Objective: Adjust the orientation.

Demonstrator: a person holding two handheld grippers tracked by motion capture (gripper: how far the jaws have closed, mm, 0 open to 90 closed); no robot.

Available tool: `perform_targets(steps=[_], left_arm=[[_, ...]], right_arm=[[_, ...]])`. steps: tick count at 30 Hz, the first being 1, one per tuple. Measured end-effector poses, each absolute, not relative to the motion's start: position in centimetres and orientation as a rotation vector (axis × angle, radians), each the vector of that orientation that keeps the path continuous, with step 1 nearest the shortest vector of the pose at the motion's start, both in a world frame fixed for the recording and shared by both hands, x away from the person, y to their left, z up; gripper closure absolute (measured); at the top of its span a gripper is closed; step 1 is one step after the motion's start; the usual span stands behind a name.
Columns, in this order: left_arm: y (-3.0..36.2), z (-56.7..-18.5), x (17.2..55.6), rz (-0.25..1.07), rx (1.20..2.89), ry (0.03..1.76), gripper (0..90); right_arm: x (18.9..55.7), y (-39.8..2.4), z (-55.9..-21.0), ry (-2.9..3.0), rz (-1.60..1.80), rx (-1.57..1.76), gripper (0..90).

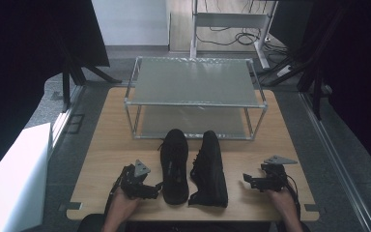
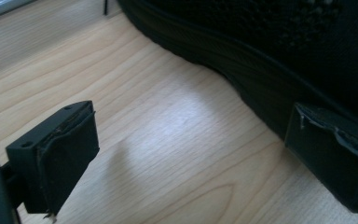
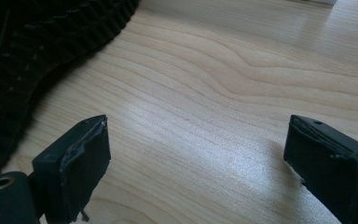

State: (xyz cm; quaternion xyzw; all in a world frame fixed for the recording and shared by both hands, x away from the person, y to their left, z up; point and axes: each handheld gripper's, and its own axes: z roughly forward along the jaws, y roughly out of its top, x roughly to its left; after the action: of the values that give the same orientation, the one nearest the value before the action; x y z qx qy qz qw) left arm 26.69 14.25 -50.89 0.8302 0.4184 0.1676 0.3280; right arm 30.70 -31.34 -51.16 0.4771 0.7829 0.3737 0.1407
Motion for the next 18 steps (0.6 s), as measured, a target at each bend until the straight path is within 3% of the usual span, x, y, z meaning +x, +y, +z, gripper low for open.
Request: perform_targets(steps=[7, 18], left_arm=[[14.4, -50.7, 26.8, 0.477, 2.196, 1.099, 0.0], [17.2, -50.3, 27.2, 0.552, 2.054, 1.221, 0.0]], right_arm=[[30.6, -31.4, -50.9, 2.252, 1.102, 1.384, 7.3], [30.7, -29.9, -48.9, 2.255, 1.184, 1.35, 5.8]])
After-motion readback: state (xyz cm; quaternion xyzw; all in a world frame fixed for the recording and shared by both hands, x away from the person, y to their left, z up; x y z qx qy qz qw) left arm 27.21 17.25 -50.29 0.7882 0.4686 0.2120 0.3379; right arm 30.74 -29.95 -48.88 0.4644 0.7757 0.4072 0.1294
